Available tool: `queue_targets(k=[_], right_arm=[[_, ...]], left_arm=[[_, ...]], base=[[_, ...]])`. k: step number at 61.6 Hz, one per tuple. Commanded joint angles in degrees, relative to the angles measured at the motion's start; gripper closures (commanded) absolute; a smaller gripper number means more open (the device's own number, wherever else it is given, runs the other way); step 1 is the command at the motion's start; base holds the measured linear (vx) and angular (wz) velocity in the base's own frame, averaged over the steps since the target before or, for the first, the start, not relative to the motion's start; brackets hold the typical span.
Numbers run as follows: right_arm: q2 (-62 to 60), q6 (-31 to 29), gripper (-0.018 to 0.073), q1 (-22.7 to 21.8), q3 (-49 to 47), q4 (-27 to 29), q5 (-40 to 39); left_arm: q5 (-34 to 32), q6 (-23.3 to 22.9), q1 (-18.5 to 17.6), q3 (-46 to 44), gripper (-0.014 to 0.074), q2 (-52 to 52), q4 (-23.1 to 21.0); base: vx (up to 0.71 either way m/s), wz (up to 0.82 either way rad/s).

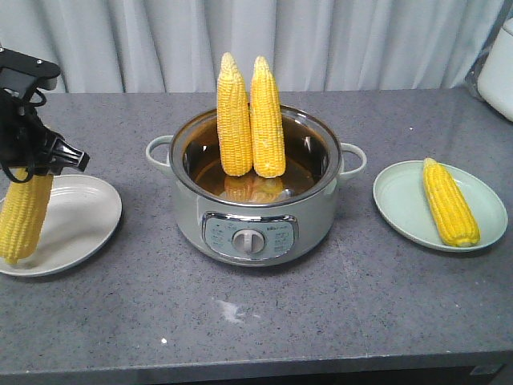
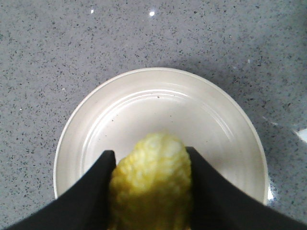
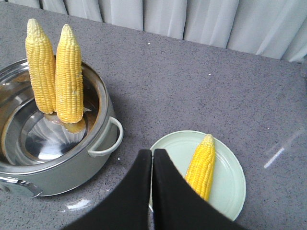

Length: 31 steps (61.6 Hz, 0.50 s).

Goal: Distribute corn equally
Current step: 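Carry the cob with the left gripper down onto the cream plate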

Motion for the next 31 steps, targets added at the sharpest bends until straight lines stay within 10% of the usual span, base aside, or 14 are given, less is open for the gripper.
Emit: queue_targets(k=[1, 31], right_arm=[[-1.0, -0.3, 0.0568, -0.2, -1.4, 1.1, -2.5], [-1.0, -0.3, 0.0568, -0.2, -1.4, 1.1, -2.5]], left_arm=[[-2.4, -0.6, 0.1, -1.6, 0.0498, -2.1, 0.5], [-0.3, -0.6, 0.1, -1.6, 0.0232, -2.1, 0.4]], base=[[0.00, 0.00], [0.00, 0.00]])
